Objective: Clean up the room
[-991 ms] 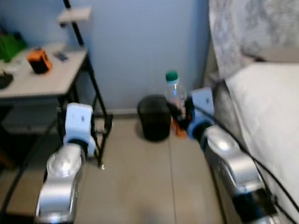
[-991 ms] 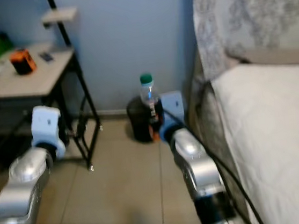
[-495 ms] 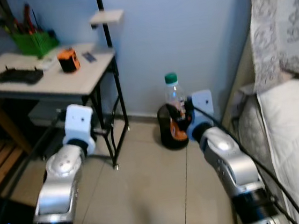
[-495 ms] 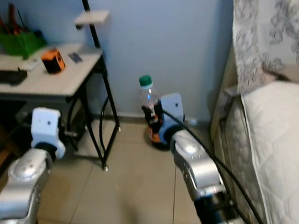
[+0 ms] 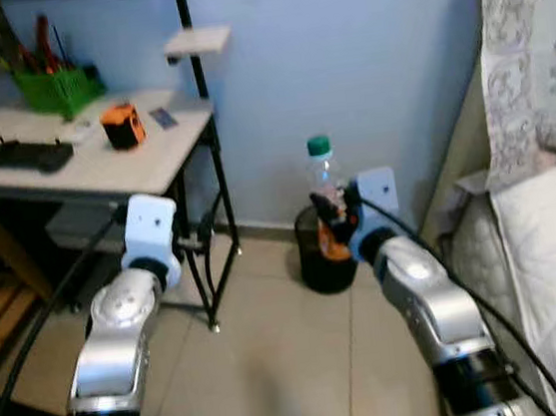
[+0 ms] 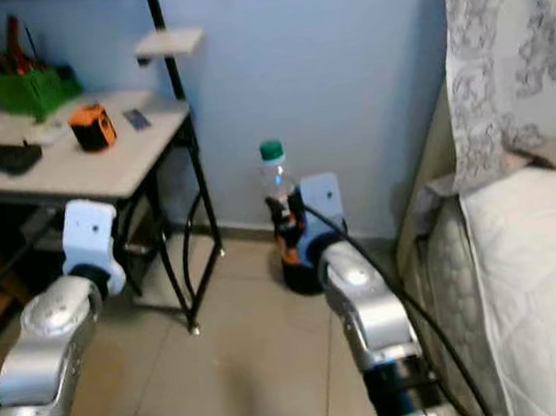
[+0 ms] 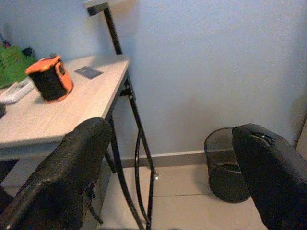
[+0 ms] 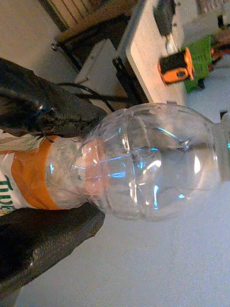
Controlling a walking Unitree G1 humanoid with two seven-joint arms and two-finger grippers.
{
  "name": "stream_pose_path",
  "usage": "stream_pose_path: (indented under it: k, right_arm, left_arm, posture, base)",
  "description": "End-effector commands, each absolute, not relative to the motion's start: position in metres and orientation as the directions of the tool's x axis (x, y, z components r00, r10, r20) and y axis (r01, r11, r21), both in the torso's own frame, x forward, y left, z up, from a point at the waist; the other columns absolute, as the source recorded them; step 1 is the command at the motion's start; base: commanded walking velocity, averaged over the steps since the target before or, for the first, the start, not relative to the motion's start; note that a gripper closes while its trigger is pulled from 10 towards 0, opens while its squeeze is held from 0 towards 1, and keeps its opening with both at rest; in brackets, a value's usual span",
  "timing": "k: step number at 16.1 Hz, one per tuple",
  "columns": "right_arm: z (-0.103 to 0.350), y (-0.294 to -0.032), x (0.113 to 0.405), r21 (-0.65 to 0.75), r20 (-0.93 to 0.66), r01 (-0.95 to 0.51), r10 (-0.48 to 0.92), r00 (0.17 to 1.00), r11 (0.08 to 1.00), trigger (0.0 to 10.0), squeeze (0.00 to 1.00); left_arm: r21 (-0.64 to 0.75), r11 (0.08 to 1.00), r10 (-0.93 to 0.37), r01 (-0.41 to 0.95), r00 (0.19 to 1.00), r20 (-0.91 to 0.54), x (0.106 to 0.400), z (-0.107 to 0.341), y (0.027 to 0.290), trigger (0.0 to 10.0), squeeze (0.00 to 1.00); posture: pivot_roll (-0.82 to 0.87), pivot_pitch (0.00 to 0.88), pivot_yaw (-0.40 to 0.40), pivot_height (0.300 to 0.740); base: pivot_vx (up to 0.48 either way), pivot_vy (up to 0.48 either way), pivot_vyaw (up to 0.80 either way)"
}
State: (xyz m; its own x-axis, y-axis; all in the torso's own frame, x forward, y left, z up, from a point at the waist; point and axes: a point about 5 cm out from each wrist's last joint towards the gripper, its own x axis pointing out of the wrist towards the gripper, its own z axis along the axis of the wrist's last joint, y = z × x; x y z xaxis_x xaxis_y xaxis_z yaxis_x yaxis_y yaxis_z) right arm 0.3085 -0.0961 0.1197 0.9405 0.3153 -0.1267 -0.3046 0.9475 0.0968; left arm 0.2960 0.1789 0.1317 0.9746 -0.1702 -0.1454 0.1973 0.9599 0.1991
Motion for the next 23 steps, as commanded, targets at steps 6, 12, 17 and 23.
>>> stream_pose_path:
  k: [6,12,17,23]
  right_arm:
    - [0.1189,-0.1039,0.3081,0.088,-0.126,-0.275,0.285,0.95,0.957,10.0,0.0]
    - [0.117,-0.1035,0.3066,0.088,-0.13,-0.271,0.281,0.951,0.958,10.0,0.0]
    - [0.1163,-0.1034,0.3062,0.085,-0.133,-0.269,0.279,0.951,0.959,10.0,0.0]
    - [0.1169,-0.1044,0.3076,0.086,-0.135,-0.263,0.272,0.953,0.961,10.0,0.0]
  left_arm:
    - [0.201,0.953,-0.204,0.228,0.97,-0.133,0.2947,0.1337,0.1696,10.0,0.0]
    - [0.205,0.951,-0.206,0.23,0.969,-0.134,0.2922,0.1336,0.1696,10.0,0.0]
    - [0.204,0.951,-0.209,0.234,0.969,-0.135,0.2919,0.1342,0.169,10.0,0.0]
    - [0.202,0.951,-0.21,0.235,0.968,-0.14,0.2926,0.134,0.1683,10.0,0.0]
  posture:
    - [0.07,0.0,0.037,0.74]
    - [0.07,0.0,0.038,0.74]
    - [0.07,0.0,0.039,0.74]
    - [0.07,0.0,0.04,0.74]
  base:
    - [0.34,0.0,0.0]
    - [0.342,0.0,0.0]
    - [0.339,0.0,0.0]
    - [0.341,0.0,0.0]
